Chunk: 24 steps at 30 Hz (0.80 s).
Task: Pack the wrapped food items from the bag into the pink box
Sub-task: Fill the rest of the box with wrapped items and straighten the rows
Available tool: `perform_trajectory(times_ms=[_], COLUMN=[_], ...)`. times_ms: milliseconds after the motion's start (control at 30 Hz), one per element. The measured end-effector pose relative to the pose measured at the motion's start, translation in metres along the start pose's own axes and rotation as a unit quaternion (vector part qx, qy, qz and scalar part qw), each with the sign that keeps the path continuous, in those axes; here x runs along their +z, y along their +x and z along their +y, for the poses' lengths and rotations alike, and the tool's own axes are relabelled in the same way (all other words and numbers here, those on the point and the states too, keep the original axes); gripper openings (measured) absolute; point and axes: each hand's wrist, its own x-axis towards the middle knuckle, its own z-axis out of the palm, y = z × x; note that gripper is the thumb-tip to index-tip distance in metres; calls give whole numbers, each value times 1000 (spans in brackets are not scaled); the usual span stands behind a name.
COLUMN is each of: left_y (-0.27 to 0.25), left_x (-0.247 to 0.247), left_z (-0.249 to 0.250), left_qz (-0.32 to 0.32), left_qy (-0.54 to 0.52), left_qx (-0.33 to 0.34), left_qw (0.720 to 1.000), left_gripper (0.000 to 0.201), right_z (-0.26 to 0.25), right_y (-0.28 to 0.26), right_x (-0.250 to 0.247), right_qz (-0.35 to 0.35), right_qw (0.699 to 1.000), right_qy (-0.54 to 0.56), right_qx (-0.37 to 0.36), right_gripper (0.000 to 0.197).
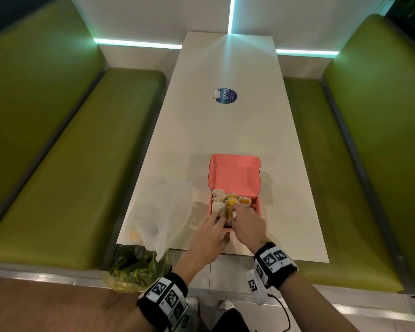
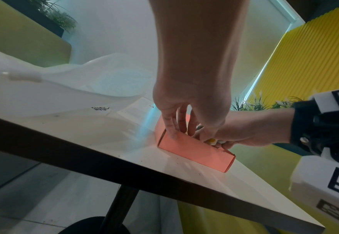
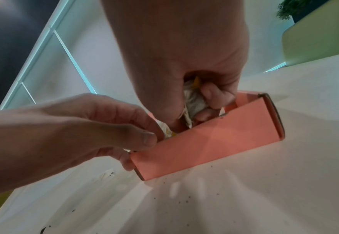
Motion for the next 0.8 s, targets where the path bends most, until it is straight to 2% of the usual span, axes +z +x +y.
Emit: perform_trajectory(times_ms=[167,267,333,433,500,633,800], left_y=[1,2,6,12,18,32,44], left_x=[-8,-20,-30,-43,-49,-62,-71], left_z=[5,11,19,32,40,52,57], left_qz=[17,44,67,108,125,101,40], left_qy=[-15,-57,-98,-185,-218,-222,-204], left_qx=[24,39,38,45,49,52,80], left_qw=[999,997,992,976,967,968,975], left_gripper=[26,24,22,22,24,29,19], right_z=[7,13,14,7,4,0,-2], right_y=[3,2,-2,-14,-19,-21,-23], right_x=[-7,-18,-31,-52,-60,-69,-79], right_qz=[-15,-10,11,-3,-17,-37,-76], right_qw=[998,984,951,874,831,808,770], right_qy=[54,173,307,485,556,586,629], right_qx=[24,34,28,30,29,48,80], right_gripper=[15,13,13,10,21,37,45])
